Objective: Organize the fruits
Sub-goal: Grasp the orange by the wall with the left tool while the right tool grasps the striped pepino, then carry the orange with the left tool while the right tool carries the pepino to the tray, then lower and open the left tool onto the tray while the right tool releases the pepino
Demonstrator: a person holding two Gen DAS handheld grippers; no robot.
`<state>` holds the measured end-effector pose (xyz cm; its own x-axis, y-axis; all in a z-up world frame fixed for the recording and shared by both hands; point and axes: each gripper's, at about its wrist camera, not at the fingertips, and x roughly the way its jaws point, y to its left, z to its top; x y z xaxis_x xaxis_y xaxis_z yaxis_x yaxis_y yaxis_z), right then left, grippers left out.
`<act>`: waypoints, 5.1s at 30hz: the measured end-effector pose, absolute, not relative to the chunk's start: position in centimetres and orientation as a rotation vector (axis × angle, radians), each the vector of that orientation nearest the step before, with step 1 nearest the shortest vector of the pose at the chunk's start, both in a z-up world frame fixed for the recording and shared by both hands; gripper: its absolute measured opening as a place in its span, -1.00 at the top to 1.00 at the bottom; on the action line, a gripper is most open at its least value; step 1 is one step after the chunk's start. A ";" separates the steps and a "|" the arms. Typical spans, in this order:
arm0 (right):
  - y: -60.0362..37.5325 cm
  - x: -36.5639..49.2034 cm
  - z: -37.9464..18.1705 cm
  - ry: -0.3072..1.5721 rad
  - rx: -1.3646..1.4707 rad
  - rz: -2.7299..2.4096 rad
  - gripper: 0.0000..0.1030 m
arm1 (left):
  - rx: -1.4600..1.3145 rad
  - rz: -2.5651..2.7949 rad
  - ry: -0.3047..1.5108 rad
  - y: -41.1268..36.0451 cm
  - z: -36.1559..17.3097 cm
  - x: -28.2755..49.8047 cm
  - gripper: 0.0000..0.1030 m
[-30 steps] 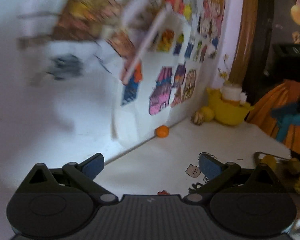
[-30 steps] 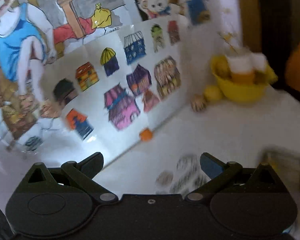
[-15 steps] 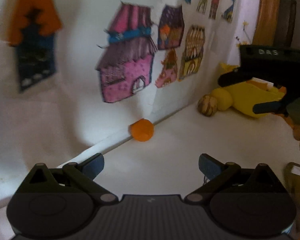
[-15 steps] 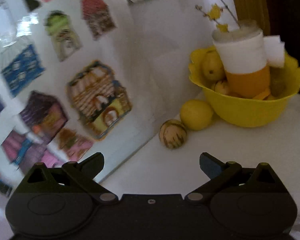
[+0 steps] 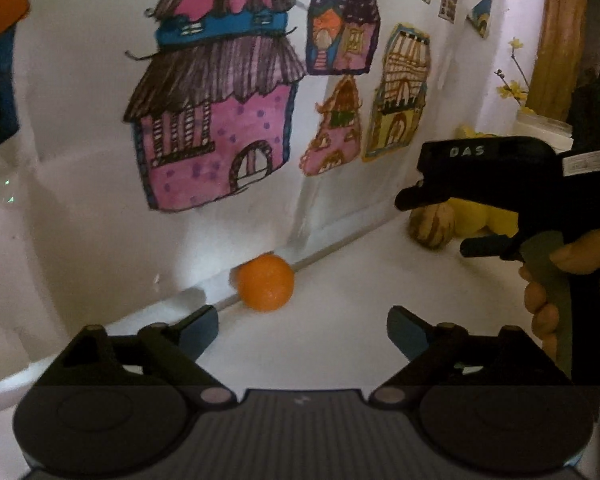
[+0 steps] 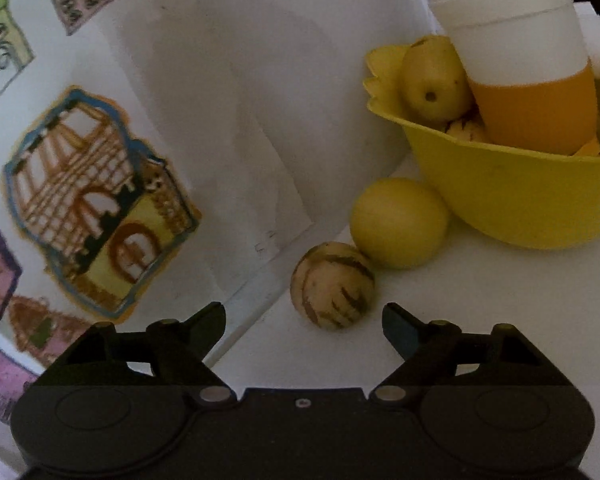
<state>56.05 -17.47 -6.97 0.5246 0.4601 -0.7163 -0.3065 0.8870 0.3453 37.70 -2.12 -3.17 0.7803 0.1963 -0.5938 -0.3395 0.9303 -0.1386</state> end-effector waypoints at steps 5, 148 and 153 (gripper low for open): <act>-17.1 57.2 -8.0 0.907 0.177 0.473 -0.64 | -0.276 0.294 0.588 -1.5 -3.3 37.9 -0.61; -40.4 13.2 -5.2 0.607 -0.119 0.053 0.05 | -0.018 -0.449 0.799 -25.5 -1.6 28.1 0.34; -40.0 12.9 -5.7 0.572 -0.118 0.016 0.04 | -0.008 -0.459 0.793 -25.3 -1.7 28.1 0.33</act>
